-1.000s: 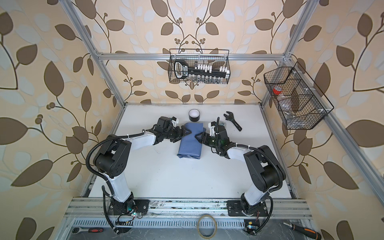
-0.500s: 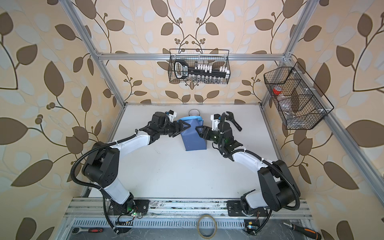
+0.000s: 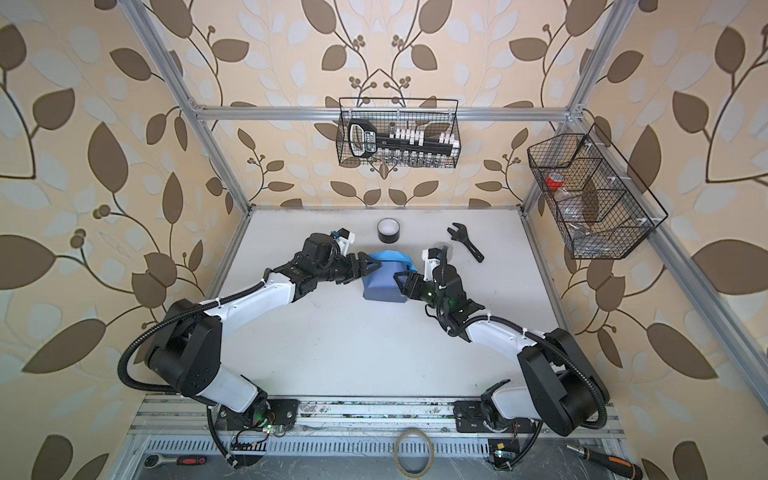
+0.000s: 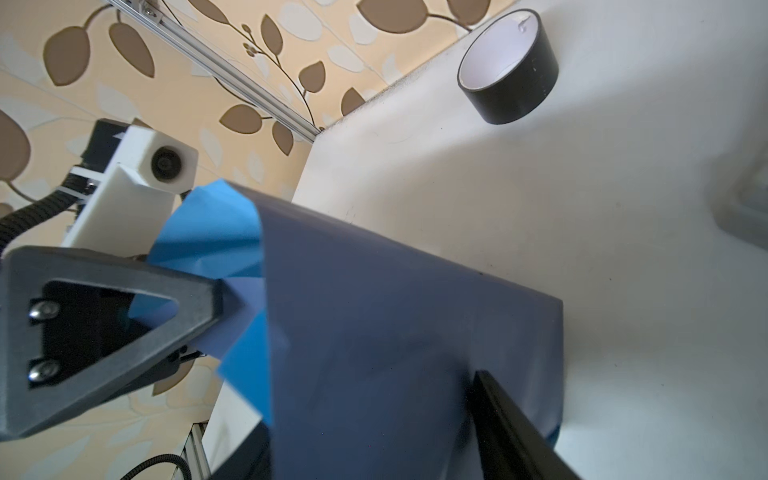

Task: Wrap the gift box in paper
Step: 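Lift and tip the box upright with both grippers, taped end down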

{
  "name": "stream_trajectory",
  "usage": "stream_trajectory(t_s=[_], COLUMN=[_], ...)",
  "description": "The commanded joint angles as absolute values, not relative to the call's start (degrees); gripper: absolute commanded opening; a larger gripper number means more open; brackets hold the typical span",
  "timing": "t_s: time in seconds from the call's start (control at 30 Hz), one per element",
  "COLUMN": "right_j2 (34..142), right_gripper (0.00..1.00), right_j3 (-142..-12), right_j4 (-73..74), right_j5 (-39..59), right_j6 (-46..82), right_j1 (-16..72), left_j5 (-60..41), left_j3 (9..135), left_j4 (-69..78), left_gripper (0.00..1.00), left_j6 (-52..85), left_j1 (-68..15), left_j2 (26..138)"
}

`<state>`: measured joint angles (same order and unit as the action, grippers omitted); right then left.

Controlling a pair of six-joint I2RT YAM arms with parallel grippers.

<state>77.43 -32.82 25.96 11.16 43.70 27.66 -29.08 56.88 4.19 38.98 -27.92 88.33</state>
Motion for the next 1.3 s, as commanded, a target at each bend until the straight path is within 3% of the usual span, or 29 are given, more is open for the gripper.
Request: stream_trajectory(t_s=[0.0, 0.4, 0.5, 0.83, 1.0, 1.27], right_j2=[75.60, 81.08, 82.29, 82.46, 82.23, 85.79], right_gripper=[0.61, 0.55, 0.55, 0.54, 0.60, 0.61], right_j3=[-31.87, -34.98, -34.96, -36.96, -41.45, -47.17], right_j4=[24.54, 18.39, 18.54, 17.05, 12.68, 10.08], right_j5=[9.81, 3.25, 3.42, 5.64, 4.99, 2.44], right_j6=[43.94, 39.31, 39.01, 34.67, 31.30, 28.72], right_j1=[29.53, 29.38, 29.19, 27.01, 26.63, 26.45], left_j5=[-30.32, -18.51, -15.34, -10.00, -10.10, -10.67], left_j3=[57.84, 58.64, 58.96, 63.06, 62.04, 60.16], left_j4=[3.81, -4.19, -5.38, -7.23, -6.23, -5.05], left_gripper=[0.77, 0.96, 0.97, 0.81, 0.75, 0.71], left_j6=[35.78, 29.00, 27.65, 25.14, 25.11, 25.19], left_j1=[-30.84, -30.74, -30.63, -30.06, -30.04, -30.06], left_j2=[86.04, 85.94, 87.31, 92.57, 93.97, 94.15])
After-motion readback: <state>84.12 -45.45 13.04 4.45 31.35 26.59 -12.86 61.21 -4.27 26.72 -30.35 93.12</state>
